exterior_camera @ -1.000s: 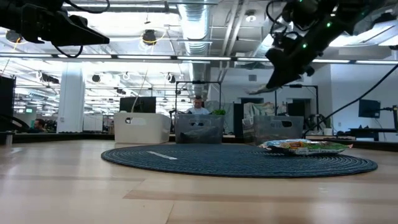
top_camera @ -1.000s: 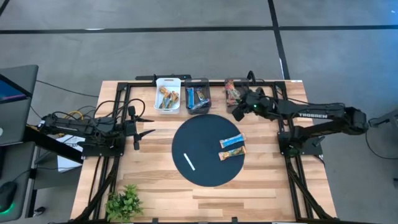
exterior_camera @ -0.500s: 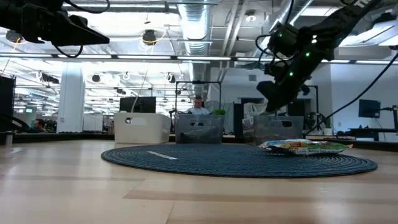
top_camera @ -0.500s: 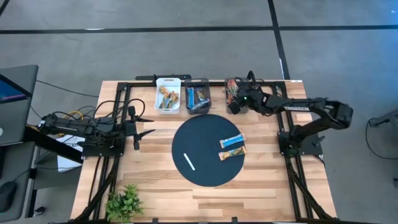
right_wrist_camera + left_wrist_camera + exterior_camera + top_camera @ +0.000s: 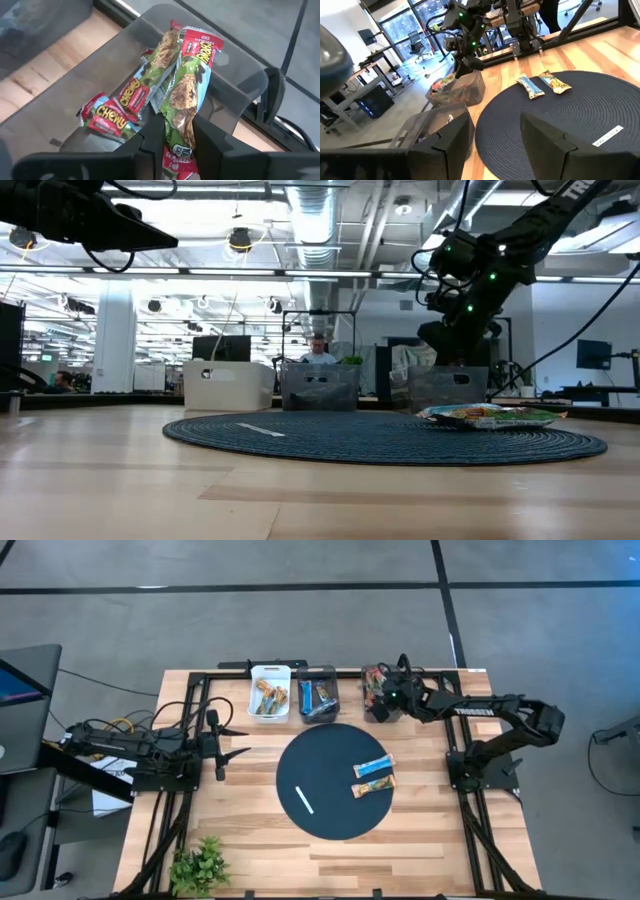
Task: Pick and place Granola Bars by type
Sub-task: Put the red granola bar into the right black bin, then put the orange granola bar into the white bin
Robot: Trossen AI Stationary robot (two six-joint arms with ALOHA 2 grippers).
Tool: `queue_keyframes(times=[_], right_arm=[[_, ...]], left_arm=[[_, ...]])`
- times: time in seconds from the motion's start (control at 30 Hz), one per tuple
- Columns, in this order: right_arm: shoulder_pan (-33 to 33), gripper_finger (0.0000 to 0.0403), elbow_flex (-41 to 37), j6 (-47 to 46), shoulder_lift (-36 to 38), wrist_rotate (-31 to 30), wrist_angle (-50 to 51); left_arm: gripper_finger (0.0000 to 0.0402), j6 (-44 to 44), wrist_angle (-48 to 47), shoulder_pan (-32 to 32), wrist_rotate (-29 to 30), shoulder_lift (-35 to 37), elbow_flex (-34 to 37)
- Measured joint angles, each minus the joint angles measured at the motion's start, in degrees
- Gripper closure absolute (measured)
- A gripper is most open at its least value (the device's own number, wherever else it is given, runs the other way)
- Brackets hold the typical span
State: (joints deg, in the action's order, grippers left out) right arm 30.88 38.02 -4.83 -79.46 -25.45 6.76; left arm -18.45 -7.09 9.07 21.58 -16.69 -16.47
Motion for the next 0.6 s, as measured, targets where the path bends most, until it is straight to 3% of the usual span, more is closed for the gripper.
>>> queue_keyframes(times=[0.17,0.47,0.6], right_arm=[[-0.09,0.0304,0.0,0.32,-1.18,0.99,-0.01],[0.02,0.0202,0.04,0.31,-0.74,0.02,0.01],[-0.8,0.0176,0.04,0.32,1.39,-0.09,0.09]], left_arm=[[0.023,0.21,0.66,0.0,-0.04,-1.8,0.0],[0.023,-0.48,3.11,0.0,0.05,-4.69,0.0],[0.023,-1.51,4.44,-0.01,0.09,-5.88,0.0]])
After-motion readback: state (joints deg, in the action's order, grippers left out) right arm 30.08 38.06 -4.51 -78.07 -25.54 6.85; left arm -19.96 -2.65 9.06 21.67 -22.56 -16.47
